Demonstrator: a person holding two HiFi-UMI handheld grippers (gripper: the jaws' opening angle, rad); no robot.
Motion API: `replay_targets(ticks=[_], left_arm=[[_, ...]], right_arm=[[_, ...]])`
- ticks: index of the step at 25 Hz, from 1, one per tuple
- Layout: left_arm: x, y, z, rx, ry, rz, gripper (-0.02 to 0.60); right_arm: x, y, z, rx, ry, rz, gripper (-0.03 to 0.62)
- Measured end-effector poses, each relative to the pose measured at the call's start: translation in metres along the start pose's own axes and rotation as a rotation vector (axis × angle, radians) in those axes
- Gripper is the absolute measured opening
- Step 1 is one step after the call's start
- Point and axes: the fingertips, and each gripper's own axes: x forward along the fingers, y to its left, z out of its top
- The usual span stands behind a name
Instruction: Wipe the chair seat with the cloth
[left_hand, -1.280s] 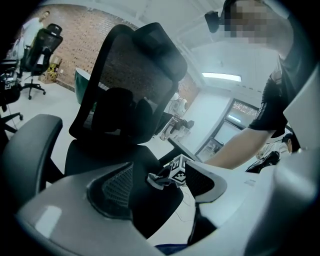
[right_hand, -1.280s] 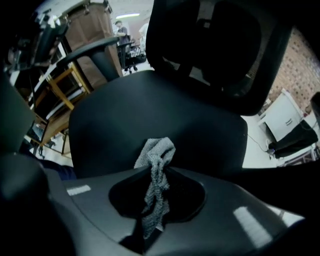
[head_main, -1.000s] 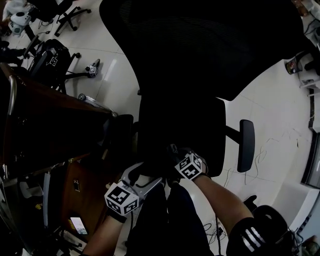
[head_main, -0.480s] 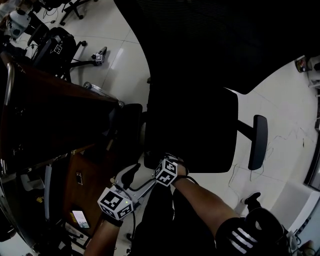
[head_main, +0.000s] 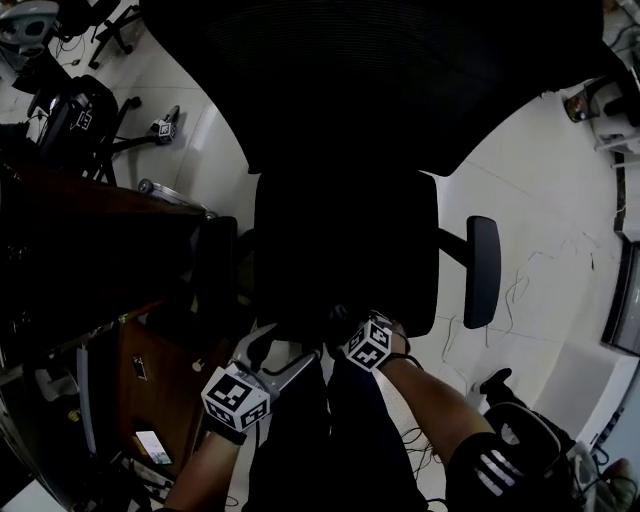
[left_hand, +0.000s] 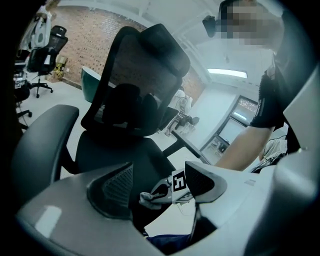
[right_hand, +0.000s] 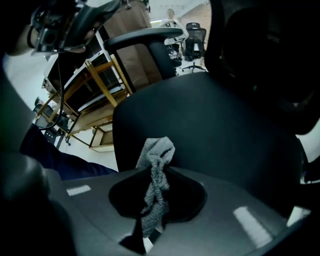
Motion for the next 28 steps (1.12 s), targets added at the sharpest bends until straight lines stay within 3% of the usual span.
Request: replay_targets(ticks=[8, 17, 21, 28], left_arm=[[0.057, -0.037, 0.009, -0.010, 0.033, -0.092, 0.350], [0.074, -0.059, 0.025, -0.001, 0.031, -0.143, 0.350], [0.067, -0.063, 0.031, -0.003, 0.024, -0.130, 0.350], [0.033, -0.078, 0.077, 0.043, -0.033, -0.072, 0.350]], right_arm=[[-0.074, -0.072, -0.118, 0.080, 0.092, -0.131, 0.048], [-0.108, -0.100, -0.156, 0.174, 0.130, -0.221, 0.048], [-0.120, -0.091, -0.127, 0.284, 0.019, -0.209, 0.048], [-0.190, -0.057, -0.005, 0.385, -0.324, -0.126, 0.048]])
